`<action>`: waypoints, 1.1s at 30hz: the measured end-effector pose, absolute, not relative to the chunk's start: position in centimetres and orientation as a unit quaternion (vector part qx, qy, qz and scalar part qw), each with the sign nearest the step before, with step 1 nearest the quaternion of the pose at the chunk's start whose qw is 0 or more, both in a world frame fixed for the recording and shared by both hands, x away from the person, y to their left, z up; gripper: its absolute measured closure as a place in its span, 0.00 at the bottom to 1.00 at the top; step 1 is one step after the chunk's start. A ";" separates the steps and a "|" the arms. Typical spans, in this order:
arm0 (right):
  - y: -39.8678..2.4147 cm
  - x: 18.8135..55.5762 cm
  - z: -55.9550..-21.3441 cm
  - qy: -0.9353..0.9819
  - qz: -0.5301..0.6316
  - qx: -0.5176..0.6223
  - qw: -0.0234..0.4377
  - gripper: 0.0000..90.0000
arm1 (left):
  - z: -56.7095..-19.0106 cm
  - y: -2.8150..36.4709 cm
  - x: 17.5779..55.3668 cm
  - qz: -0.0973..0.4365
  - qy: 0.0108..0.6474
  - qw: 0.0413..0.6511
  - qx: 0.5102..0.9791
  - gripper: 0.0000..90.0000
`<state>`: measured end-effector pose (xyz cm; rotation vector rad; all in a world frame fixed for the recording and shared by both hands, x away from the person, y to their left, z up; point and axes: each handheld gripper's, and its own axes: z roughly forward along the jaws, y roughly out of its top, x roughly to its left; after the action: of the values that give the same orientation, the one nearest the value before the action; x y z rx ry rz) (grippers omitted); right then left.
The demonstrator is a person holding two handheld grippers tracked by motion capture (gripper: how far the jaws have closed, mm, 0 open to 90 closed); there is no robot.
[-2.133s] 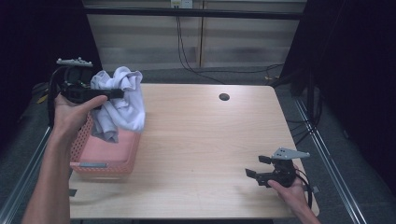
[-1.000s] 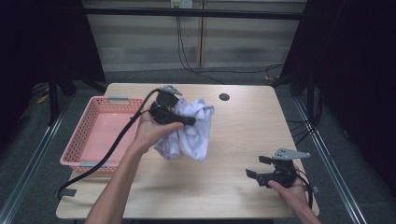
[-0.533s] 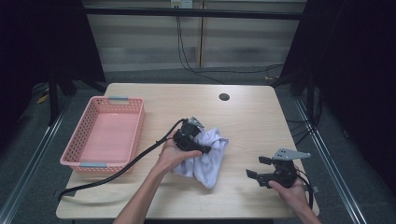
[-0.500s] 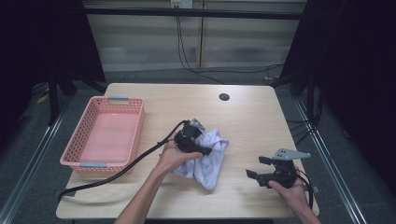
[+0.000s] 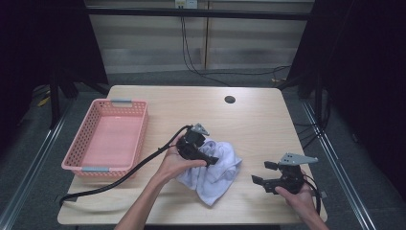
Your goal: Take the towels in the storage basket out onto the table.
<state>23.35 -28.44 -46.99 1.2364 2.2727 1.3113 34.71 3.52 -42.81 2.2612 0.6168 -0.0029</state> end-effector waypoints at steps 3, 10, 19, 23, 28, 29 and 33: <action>-28.4 23.4 -46.9 0.778 0.450 0.421 0.120 0.20 | -42.4 5.3 33.9 -0.009 0.244 0.431 0.869 0.17; -27.8 23.3 -46.8 0.784 0.461 0.404 0.103 0.25 | -41.5 9.9 31.0 0.034 0.275 0.439 0.854 0.39; -25.8 23.7 -45.8 0.790 0.468 0.386 0.090 0.45 | -42.6 14.5 25.2 0.038 0.296 0.419 0.858 0.58; -24.3 25.0 -45.1 0.795 0.470 0.375 0.084 0.57 | -43.9 13.7 24.2 0.037 0.297 0.440 0.847 0.65; -20.9 27.1 -44.7 0.800 0.482 0.351 0.059 0.68 | -45.2 10.8 26.1 0.049 0.289 0.435 0.851 0.68; -20.2 27.4 -44.7 0.801 0.483 0.349 0.058 0.71 | -45.2 9.5 27.1 0.061 0.290 0.444 0.845 0.69; -18.0 28.4 -44.8 0.808 0.483 0.334 0.044 0.64 | -46.0 7.6 28.5 0.061 0.294 0.441 0.846 0.61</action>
<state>28.44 -18.02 -44.83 1.0211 2.4709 1.4755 28.50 7.58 -46.01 2.1000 0.7307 0.1508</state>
